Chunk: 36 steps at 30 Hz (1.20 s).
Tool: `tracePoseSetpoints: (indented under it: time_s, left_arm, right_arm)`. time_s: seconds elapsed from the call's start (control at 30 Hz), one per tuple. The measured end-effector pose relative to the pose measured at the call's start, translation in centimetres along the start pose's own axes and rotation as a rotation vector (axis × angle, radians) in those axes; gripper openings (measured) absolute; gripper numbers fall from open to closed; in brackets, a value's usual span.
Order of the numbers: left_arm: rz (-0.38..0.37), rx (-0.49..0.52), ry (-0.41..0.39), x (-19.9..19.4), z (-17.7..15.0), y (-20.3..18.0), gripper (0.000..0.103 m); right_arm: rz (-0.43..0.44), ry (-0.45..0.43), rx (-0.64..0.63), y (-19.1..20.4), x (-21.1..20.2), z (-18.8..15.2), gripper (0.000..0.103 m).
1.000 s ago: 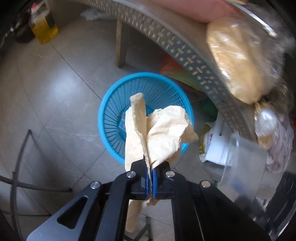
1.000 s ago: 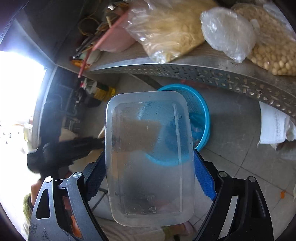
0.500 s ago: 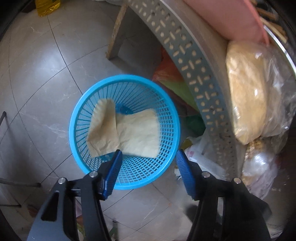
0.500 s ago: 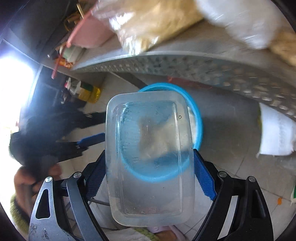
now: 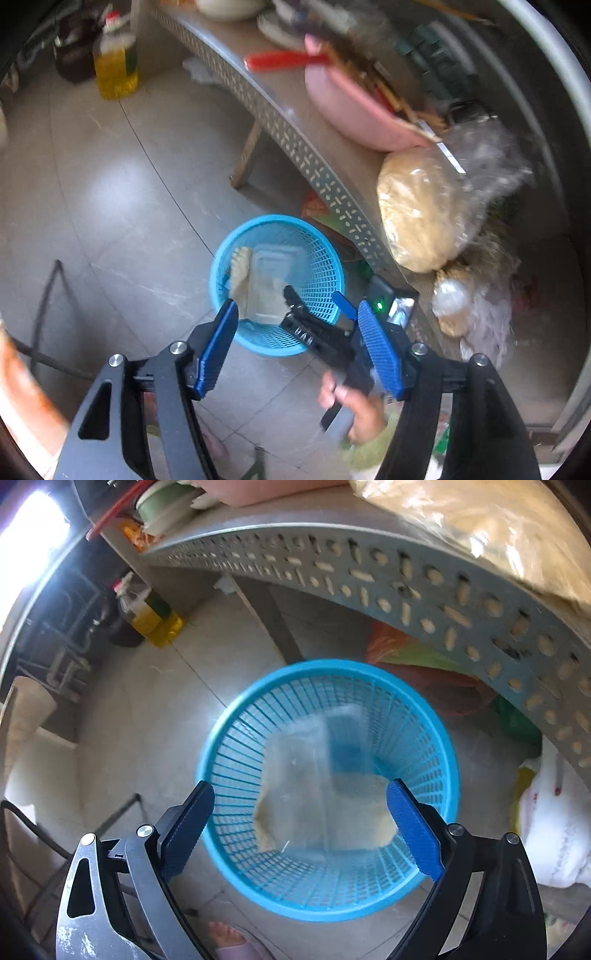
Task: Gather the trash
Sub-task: 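Release the paper bag with the left gripper while the right gripper drops the plastic box, then move both tools back over the table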
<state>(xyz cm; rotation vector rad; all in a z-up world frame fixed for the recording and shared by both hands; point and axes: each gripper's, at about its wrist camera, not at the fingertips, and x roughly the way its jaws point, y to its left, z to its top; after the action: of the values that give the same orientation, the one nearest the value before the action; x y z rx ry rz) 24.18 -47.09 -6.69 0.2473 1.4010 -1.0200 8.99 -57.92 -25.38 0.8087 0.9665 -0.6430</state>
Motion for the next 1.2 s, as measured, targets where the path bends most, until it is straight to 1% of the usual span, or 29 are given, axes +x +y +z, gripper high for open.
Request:
tracePoseSetpoints:
  time_s: [0.1,0.17,0.2,0.3,0.37,0.43,0.5,0.53,0.73,0.8,0.9,0.97,1.0,1.07,1.13,1.2]
  left_arm:
    - [0.0,0.024,-0.047,-3.7,-1.8,0.5,0.068]
    - [0.006,0.037,-0.091,-6.7,-3.5,1.1,0.069]
    - [0.002,0.047,-0.119,-8.1,-4.3,1.4,0.07]
    - [0.022,0.071,-0.225,-12.9,-7.7,2.5,0.077]
    - [0.039,0.062,-0.314,-16.2,-10.1,3.7,0.085]
    - [0.066,0.034,-0.404,-19.4,-12.6,5.2,0.097]
    - [0.09,-0.01,-0.494,-22.9,-15.5,7.3,0.097]
    - [0.103,-0.032,-0.528,-24.4,-16.9,8.2,0.097]
    - [0.215,-0.177,-0.694,-32.9,-25.1,13.5,0.097]
    - [0.242,-0.216,-0.726,-34.7,-27.6,15.1,0.097]
    - [0.274,-0.269,-0.765,-36.6,-31.6,17.2,0.097]
    - [0.285,-0.296,-0.778,-37.1,-33.7,18.1,0.097]
    - [0.286,-0.304,-0.785,-37.2,-34.6,18.5,0.097]
    - [0.295,-0.312,-0.795,-37.2,-36.6,19.2,0.097]
    - [0.321,-0.3,-0.79,-36.9,-38.1,19.6,0.097]
    - [0.35,-0.282,-0.773,-36.1,-39.0,19.9,0.097]
  right_arm:
    - [-0.003,-0.01,0.005,-0.8,-1.2,-1.1,0.09]
    - [-0.003,-0.025,0.001,-1.3,-2.5,-2.3,0.09]
    - [-0.002,-0.033,0.0,-1.4,-3.1,-2.6,0.09]
    - [0.017,-0.055,-0.008,-1.3,-5.1,-4.1,0.09]
    - [0.026,-0.071,-0.026,-0.8,-7.0,-5.3,0.09]
    - [0.035,-0.083,-0.059,0.1,-8.8,-6.3,0.09]
    - [0.043,-0.097,-0.107,1.6,-10.4,-7.0,0.091]
    - [0.048,-0.106,-0.132,2.2,-11.5,-7.2,0.094]
    - [0.07,-0.215,-0.31,8.3,-17.7,-7.8,0.095]
    - [0.079,-0.264,-0.347,10.3,-19.8,-7.8,0.095]
    - [0.056,-0.351,-0.404,14.1,-22.8,-8.4,0.095]
    - [0.098,-0.386,-0.45,16.1,-24.2,-9.2,0.095]
    - [0.145,-0.389,-0.485,17.3,-25.0,-9.7,0.095]
    - [0.261,-0.369,-0.556,19.7,-25.9,-10.7,0.095]
    - [0.377,-0.339,-0.648,22.3,-26.3,-11.9,0.095]
    - [0.452,-0.297,-0.772,25.6,-26.3,-13.5,0.095]
